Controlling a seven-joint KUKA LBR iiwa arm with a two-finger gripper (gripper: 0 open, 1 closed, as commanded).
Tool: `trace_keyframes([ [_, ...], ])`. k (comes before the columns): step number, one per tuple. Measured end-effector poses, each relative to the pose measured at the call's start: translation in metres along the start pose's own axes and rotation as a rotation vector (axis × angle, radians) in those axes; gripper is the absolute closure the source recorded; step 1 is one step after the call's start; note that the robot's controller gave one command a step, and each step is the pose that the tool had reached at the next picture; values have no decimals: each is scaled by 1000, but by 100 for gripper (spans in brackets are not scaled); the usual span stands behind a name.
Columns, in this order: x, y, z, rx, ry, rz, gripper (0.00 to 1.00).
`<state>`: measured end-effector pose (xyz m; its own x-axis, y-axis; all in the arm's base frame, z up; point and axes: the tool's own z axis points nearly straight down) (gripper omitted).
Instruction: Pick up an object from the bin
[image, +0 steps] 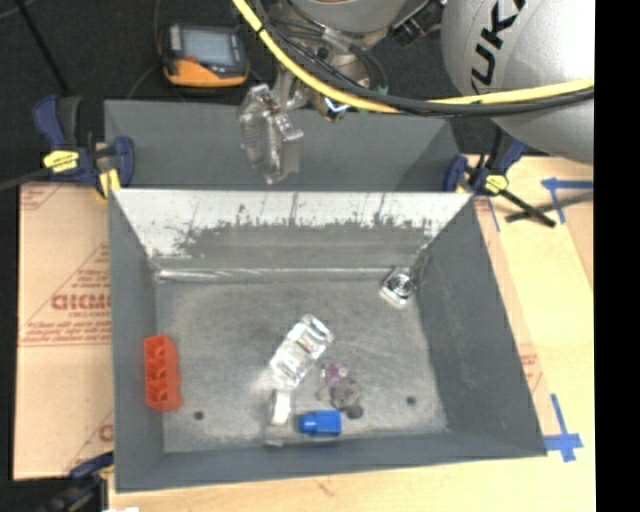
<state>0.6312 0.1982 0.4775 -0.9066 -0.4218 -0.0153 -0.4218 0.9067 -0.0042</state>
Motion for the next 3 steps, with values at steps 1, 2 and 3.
trace_keyframes([
  [1, 66, -47, 92, -5, 17, -196, 100],
  [2, 65, -5, 224, -8, 18, -373, 100],
  [3, 99, -56, 288, -9, 17, -705, 100],
])
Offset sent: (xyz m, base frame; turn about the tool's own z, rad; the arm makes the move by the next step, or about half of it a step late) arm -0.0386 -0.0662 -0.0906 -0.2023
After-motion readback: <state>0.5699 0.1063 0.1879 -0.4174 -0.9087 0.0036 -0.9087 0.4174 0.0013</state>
